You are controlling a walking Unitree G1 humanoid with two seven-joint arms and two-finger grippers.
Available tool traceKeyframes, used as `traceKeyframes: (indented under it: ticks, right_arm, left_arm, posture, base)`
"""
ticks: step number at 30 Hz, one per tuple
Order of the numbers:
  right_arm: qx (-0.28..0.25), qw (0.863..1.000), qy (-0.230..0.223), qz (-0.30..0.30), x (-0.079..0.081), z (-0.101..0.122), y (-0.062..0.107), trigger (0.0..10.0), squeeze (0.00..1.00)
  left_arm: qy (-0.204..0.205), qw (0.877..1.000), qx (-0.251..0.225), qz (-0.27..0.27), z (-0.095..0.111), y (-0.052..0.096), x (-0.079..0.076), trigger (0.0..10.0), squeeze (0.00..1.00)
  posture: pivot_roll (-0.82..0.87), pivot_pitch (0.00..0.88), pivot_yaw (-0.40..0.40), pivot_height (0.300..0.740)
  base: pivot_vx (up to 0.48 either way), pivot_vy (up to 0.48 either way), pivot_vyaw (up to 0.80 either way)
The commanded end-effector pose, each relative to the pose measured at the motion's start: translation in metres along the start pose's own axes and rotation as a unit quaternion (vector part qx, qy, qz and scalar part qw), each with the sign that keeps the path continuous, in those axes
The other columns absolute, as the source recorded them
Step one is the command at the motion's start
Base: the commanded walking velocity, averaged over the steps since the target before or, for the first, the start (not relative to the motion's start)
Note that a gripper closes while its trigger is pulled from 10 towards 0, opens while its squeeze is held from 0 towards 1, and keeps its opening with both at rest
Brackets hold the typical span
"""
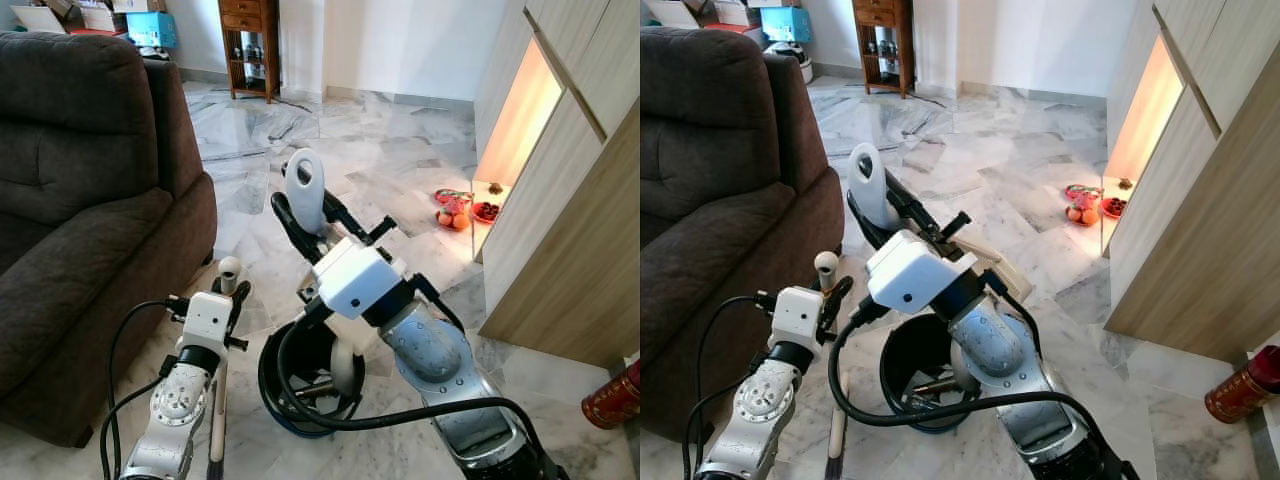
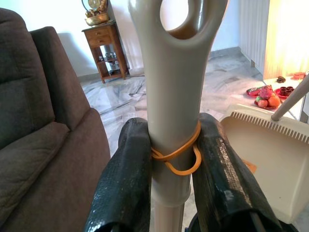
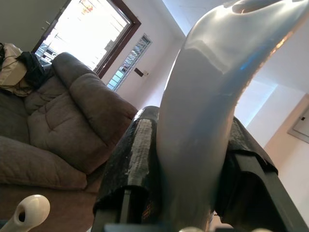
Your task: Sweep floor
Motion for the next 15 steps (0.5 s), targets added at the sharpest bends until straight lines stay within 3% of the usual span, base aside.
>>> traceKeyframes:
  ticks: [1,4,5,6,7,10,14,15]
  right_arm:
    - [-0.030,0.999,0.024,-0.013,-0.011,0.015,-0.003,10.0,0.00]
    - [-0.003,0.997,0.036,-0.063,-0.031,0.003,-0.003,10.0,0.00]
    - [0.024,0.994,0.040,-0.097,-0.047,-0.010,-0.002,10.0,0.00]
    - [0.024,0.994,0.040,-0.097,-0.047,-0.010,-0.002,10.0,0.00]
    - [0.051,0.989,0.050,-0.133,-0.064,-0.023,0.002,10.0,0.00]
    - [0.099,0.976,0.055,-0.188,-0.089,-0.047,0.013,10.0,0.00]
    - [0.144,0.960,0.042,-0.236,-0.107,-0.071,0.029,10.0,0.00]
    - [0.164,0.950,0.036,-0.262,-0.115,-0.083,0.039,10.0,0.00]
  left_arm:
    - [-0.007,1.000,-0.020,-0.006,0.009,-0.004,-0.002,10.0,0.00]
    - [-0.007,1.000,-0.020,-0.005,0.009,-0.004,-0.002,10.0,0.00]
    - [-0.008,1.000,-0.020,-0.005,0.009,-0.004,-0.002,10.0,0.00]
    - [-0.008,1.000,-0.020,-0.005,0.009,-0.004,-0.002,10.0,0.00]
    - [-0.008,1.000,-0.019,-0.006,0.009,-0.004,-0.002,10.0,0.00]
    - [-0.008,1.000,-0.019,-0.006,0.009,-0.004,-0.002,10.0,0.00]
    - [-0.008,1.000,-0.020,-0.005,0.009,-0.003,-0.001,10.0,0.00]
    - [-0.008,1.000,-0.020,-0.005,0.010,-0.003,0.000,10.0,0.00]
  posture:
    - [0.10,0.000,-0.013,0.740]
    - [0.09,0.000,-0.014,0.740]
    - [0.10,0.000,-0.013,0.740]
    - [0.10,0.000,-0.013,0.740]
    - [0.10,0.000,-0.013,0.740]
    - [0.09,0.000,-0.012,0.740]
    - [0.09,0.000,-0.013,0.740]
    - [0.09,0.000,-0.011,0.740]
  base:
    - [0.000,0.000,0.00]
    - [0.000,0.000,0.00]
    - [0.000,0.000,0.00]
    - [0.000,0.000,0.00]
    - [0.000,0.000,0.00]
    - [0.000,0.000,0.00]
    - [0.000,0.000,0.00]
    - [0.000,0.000,0.00]
Point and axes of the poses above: a point about 5 cm out from each wrist's last joint towards the gripper, its own y axis pointing back from the gripper into the wrist, its own z axis along the axis of the wrist's last joint, x = y × z, the point moved 6 cm from there along -y, pointing out of the wrist towards the gripper, and after that the axes turned 6 degrees about y, right-handed, at the moved point
